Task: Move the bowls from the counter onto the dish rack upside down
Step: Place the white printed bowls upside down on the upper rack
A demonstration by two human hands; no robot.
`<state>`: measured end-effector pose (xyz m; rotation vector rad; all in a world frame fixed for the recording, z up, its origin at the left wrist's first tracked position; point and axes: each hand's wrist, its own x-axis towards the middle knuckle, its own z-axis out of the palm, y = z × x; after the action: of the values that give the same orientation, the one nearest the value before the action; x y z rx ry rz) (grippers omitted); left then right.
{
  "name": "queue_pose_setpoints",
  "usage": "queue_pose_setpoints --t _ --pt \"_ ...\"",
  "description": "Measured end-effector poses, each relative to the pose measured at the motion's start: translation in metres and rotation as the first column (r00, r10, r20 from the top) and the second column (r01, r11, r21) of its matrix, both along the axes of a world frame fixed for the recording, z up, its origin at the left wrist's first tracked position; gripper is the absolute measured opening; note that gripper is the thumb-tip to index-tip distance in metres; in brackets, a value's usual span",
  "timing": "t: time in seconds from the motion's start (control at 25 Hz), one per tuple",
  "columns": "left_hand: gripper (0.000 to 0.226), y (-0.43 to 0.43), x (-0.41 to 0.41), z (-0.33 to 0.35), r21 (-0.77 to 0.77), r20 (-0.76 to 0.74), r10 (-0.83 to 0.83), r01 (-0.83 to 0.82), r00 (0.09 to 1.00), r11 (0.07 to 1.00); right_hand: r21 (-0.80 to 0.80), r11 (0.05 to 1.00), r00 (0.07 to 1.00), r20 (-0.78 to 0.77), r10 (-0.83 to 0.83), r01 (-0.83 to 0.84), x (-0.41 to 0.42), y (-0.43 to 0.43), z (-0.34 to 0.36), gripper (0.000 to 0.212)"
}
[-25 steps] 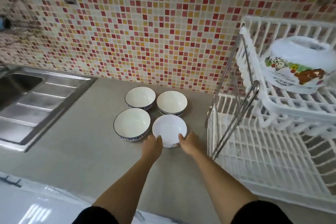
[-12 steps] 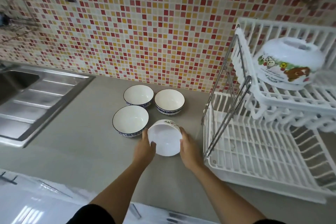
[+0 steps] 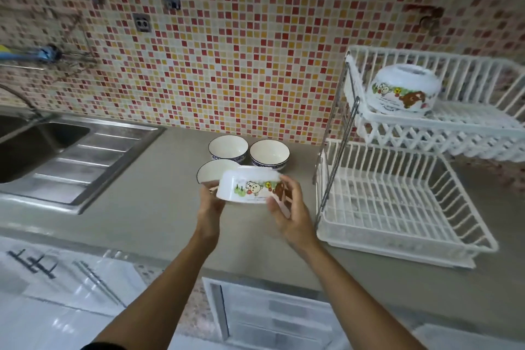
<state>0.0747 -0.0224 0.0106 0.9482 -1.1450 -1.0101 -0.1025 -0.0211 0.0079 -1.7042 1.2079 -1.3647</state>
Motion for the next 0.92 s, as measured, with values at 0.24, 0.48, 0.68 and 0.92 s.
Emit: queue_pose_setpoints --t 0.24,0.48,0.68,0.92 --pt "0.034 -0.001 0.003 0.025 -0.076 -0.015 0.013 -0.014 1.000 0.997 -0.126 0.990 0.987 0.134 0.086 -0.069 0.000 0.019 0.041 0.084" --pt "0.083 0.003 -0.015 0.050 -0.048 -0.097 -0.086 0.082 0.992 0.995 -0.200 0.977 0.996 0.043 0.081 -0.070 -0.011 0.043 0.085 0.081" --pt "0.077 -0.018 -0.081 0.090 -0.191 0.100 -0.177 0.193 0.979 0.962 -0.228 0.973 0.988 -0.152 0.009 -0.044 -0.103 0.035 0.137 0.084" --pt "0.104 -0.054 -0.147 0.143 -0.262 0.556 -0.150 0.343 0.818 0.902 -0.171 0.985 0.860 -0.497 -0.115 0.033 -0.211 -0.016 0.164 0.107"
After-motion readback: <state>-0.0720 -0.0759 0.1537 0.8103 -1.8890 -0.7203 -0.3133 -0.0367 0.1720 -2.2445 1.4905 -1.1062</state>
